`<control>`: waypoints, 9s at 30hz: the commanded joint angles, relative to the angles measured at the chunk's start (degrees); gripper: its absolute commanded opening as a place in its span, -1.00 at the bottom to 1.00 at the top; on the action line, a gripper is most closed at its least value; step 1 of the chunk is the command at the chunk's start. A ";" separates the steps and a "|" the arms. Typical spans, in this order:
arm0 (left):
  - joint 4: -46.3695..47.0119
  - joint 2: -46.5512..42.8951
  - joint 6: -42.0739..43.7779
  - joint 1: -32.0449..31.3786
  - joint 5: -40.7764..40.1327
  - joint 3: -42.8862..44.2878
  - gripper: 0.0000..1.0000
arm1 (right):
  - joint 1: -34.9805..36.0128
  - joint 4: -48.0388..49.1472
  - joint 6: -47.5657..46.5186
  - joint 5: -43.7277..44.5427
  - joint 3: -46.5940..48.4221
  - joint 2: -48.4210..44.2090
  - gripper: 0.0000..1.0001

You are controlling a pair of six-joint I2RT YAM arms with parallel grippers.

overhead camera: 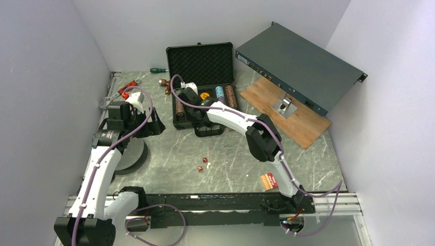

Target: Pack up texas hold em set

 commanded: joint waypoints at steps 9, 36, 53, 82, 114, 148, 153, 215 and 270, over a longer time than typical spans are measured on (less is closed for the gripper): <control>-0.07 0.46 1.83 -0.51 1.15 2.95 0.97 | -2.00 -0.69 -1.21 1.40 5.56 3.49 -0.54; -0.51 0.78 1.70 -1.12 -0.02 3.24 0.93 | -6.52 0.78 -1.98 -2.12 18.43 12.68 -0.42; -0.73 0.41 1.62 -1.65 -0.55 3.30 0.91 | -9.34 7.28 -5.94 -4.18 22.39 16.18 -0.24; -0.85 1.01 1.57 -1.68 -0.89 3.47 0.89 | -9.51 16.74 -10.75 -7.35 13.38 8.45 -0.48; 5.33 -5.33 1.40 -0.78 -3.66 -0.74 0.89 | -5.34 14.66 -7.77 -0.85 -29.91 -39.98 -0.02; 2.46 6.15 -1.90 -30.86 -14.69 0.24 0.74 | -5.33 8.76 3.95 7.72 -60.28 -62.37 0.63; 3.78 9.29 -4.23 -35.79 -17.80 -0.01 0.74 | -5.33 7.25 4.39 11.62 -59.06 -61.16 0.63; 11.15 41.15 -19.90 -49.88 -23.40 4.63 -0.13 | -8.76 16.95 -11.65 20.34 -54.53 -60.14 0.81; 4.59 28.33 -7.43 -36.24 -35.29 21.73 -1.00 | -8.84 17.20 -11.66 20.52 -56.11 -62.76 0.81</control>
